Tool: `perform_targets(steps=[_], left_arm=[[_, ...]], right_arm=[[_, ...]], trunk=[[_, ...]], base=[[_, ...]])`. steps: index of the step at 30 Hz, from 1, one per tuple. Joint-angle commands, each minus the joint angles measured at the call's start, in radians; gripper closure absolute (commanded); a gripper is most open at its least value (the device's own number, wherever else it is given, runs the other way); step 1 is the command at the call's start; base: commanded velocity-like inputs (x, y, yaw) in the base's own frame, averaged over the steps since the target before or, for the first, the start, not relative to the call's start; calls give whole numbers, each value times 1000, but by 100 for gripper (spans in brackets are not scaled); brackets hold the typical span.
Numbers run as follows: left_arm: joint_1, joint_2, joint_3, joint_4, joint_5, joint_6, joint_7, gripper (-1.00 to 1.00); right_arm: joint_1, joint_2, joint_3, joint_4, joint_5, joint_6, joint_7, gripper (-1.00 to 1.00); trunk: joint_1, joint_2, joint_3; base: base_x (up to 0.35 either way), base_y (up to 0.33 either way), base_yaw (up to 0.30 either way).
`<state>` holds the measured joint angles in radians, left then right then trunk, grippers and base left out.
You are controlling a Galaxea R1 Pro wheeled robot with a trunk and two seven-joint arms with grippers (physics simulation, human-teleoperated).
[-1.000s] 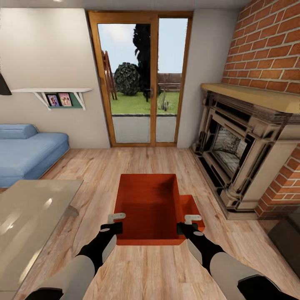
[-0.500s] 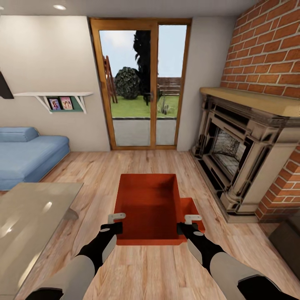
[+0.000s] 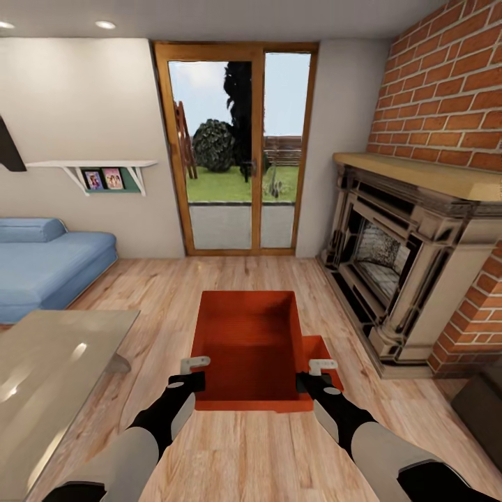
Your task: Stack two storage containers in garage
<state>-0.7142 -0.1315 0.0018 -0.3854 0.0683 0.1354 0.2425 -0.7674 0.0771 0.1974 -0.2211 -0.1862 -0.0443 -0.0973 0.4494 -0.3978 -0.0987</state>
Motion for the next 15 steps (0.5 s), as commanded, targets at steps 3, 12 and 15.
perform_targets(steps=[3,12,15], left_arm=[[-1,35,12,-4,-11,7,9,100],[-1,35,12,-4,-11,7,9,100],[-1,35,12,-4,-11,7,9,100]], right_arm=[[-1,-2,-13,1,-7,-5,-9,100],[-1,-3,-13,0,-7,-5,-9,100],[-1,-3,-14,1,-7,-3,-9,100]], trunk=[[1,-2,2],[1,-2,4],[1,-2,4]], base=[[0,0,0],[0,0,0],[0,0,0]])
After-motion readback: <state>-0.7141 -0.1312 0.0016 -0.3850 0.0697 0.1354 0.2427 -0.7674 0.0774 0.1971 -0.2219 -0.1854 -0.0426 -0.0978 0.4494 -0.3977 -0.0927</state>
